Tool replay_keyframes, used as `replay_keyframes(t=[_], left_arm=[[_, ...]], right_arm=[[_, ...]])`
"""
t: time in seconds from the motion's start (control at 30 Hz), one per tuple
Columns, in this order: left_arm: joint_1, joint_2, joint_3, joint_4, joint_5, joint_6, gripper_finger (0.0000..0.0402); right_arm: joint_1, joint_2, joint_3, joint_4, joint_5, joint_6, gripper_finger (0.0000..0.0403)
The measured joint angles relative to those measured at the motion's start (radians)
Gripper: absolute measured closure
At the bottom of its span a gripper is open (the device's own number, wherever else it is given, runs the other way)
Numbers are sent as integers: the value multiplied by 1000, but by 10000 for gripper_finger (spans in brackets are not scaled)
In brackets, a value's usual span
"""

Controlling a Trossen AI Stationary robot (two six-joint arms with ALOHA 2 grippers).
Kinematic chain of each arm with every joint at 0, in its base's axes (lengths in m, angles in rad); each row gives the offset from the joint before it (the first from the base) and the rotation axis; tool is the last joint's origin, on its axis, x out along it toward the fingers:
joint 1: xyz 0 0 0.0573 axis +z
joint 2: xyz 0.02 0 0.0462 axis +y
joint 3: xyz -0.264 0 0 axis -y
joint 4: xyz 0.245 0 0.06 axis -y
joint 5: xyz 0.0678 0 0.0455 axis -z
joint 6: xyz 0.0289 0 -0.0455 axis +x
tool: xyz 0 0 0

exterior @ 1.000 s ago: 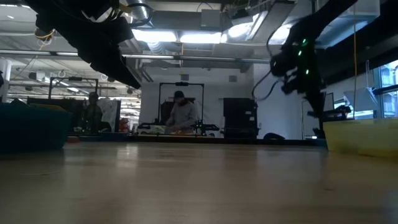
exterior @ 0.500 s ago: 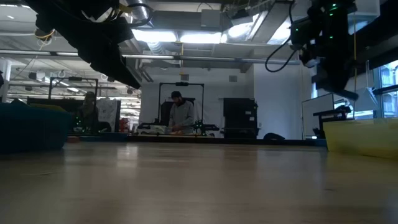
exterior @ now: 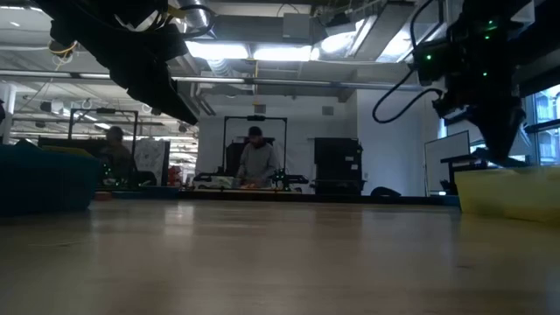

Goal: Sort blocks by size
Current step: Put the blue rectangular block into the yellow bin

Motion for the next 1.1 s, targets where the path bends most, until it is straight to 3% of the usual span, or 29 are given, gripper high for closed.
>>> replay_keyframes(t=[0.27, 0.5, 0.77, 1.1], left_arm=[[0, 0, 0, 1, 0, -20, 233], [8, 0, 12, -10, -5, -34, 233], [79, 0, 102, -133, -246, -116, 233], [352, 10, 126, -182, -277, -139, 233]], right_arm=[[2, 0, 28, 26, 1, 26, 198], [3, 0, 135, 91, -45, -3, 140], [53, 0, 161, 600, -35, -174, 127], [122, 3, 68, 1198, -35, -353, 127]])
